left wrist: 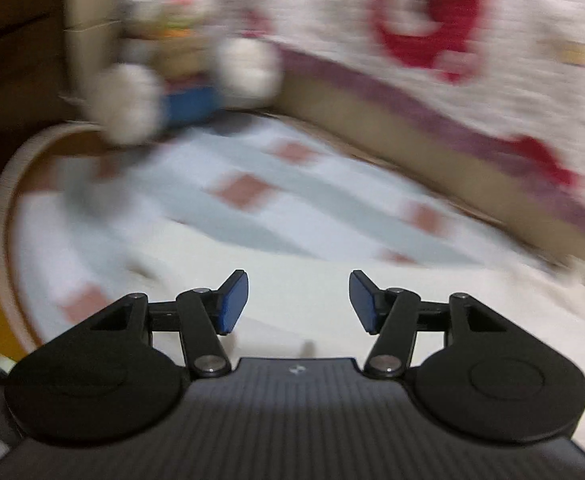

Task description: Fold clothes

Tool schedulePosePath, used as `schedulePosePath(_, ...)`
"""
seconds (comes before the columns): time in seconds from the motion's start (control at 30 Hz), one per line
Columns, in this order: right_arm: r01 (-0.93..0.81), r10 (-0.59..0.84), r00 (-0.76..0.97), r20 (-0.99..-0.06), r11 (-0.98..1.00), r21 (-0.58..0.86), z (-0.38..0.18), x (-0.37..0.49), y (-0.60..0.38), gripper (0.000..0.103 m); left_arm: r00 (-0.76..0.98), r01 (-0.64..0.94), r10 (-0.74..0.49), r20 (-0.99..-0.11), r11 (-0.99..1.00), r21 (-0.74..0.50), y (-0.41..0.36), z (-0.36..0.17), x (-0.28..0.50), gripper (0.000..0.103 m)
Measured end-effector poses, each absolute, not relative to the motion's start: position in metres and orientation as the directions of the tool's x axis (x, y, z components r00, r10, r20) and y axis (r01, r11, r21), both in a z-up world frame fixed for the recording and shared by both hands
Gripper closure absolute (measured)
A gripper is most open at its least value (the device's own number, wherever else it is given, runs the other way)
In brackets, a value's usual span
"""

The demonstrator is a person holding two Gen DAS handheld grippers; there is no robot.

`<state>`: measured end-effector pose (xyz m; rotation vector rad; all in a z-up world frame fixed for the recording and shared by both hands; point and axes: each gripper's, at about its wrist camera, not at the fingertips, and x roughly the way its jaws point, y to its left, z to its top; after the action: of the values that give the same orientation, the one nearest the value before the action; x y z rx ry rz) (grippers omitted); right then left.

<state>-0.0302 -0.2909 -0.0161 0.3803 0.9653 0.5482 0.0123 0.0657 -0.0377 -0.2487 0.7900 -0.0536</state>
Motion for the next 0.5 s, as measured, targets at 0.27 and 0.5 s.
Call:
schedulePosePath(0.27, -0.229, 0.26, 0.542, -0.799, 0.961, 0.158, 0.016, -0.198, -0.401, 0.039, 0.532, 0.287, -0.454, -0.715, 0.891, -0.353, -0.011, -0.018, -0.077, 0.046)
schedulePosePath(0.5, -0.16, 0.179, 0.545, -0.819, 0.981, 0.108, -0.014, -0.305, -0.44, 0.039, 0.437, 0.277, -0.479, -0.761, 0.877, -0.393, 0.008, -0.004, -0.137, 0.043)
